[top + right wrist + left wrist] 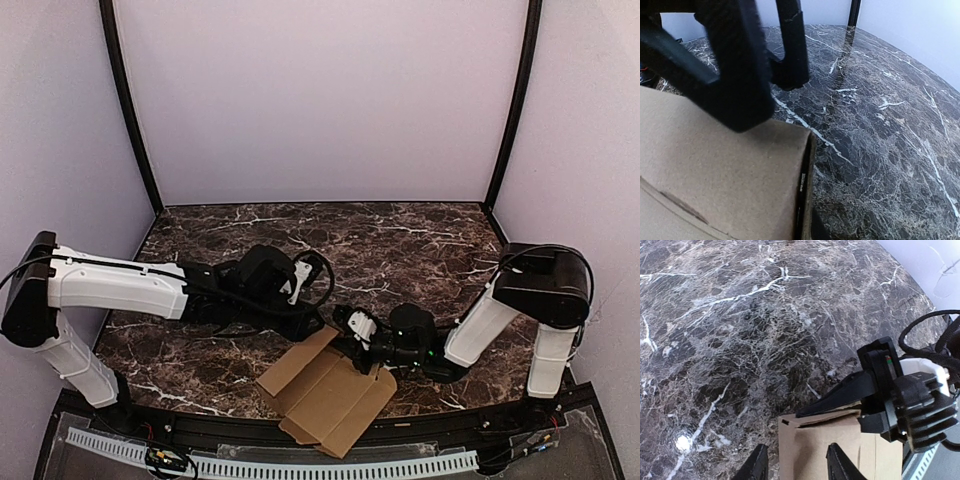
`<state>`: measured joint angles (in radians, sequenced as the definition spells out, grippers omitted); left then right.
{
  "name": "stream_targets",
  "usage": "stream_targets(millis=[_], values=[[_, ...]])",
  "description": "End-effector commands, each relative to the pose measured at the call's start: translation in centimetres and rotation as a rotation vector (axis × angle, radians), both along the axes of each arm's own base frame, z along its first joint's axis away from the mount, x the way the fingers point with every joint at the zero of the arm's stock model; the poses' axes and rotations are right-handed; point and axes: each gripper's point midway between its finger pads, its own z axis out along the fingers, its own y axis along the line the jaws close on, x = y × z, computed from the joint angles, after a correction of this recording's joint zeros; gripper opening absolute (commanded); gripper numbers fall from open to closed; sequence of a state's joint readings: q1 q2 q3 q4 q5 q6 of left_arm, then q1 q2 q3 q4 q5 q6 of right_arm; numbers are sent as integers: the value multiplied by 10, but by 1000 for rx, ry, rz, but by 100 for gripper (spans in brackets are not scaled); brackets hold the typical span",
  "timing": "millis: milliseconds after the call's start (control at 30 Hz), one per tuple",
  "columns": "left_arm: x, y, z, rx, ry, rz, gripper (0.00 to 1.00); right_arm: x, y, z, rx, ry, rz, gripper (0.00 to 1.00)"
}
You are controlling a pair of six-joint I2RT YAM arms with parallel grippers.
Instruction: Fold the paper box
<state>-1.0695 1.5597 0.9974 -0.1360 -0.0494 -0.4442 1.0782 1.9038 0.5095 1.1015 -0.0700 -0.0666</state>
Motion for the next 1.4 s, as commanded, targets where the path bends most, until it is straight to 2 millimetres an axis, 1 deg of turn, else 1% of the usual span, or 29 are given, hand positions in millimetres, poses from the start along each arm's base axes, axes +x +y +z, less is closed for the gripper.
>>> stream_targets(millis=[0,100,300,467,567,600,700,900,1067,1200,1367], values=[[-16,-6,12,-27,49,-86,40,2,3,-4,-18,3,-20,10],[-17,-5,1,-6,67,-87,40,4,5,-4,-19,4,-30,9],[-19,-8,-12,7,98,-85,39,3,8,-2,-14,2,-36,7],[-13,-8,-21,20,89,-56,39,0,8,-2,-8,2,-32,7],[-8,-8,-22,23,80,-31,39,-2,9,-3,-4,5,-29,9],[-3,-6,-22,30,58,-9,39,-3,9,-4,-2,6,-28,9],[3,-6,-20,29,40,19,39,-7,11,-5,-1,7,-20,11],[6,-7,-21,27,39,36,38,-11,12,-6,2,10,-22,15],[5,-6,-22,26,43,43,38,-5,14,-7,7,3,-67,15],[5,-5,-22,23,42,42,38,4,17,-6,6,-7,-115,16],[2,-5,-23,14,50,37,38,14,15,-9,-5,-17,-175,16]])
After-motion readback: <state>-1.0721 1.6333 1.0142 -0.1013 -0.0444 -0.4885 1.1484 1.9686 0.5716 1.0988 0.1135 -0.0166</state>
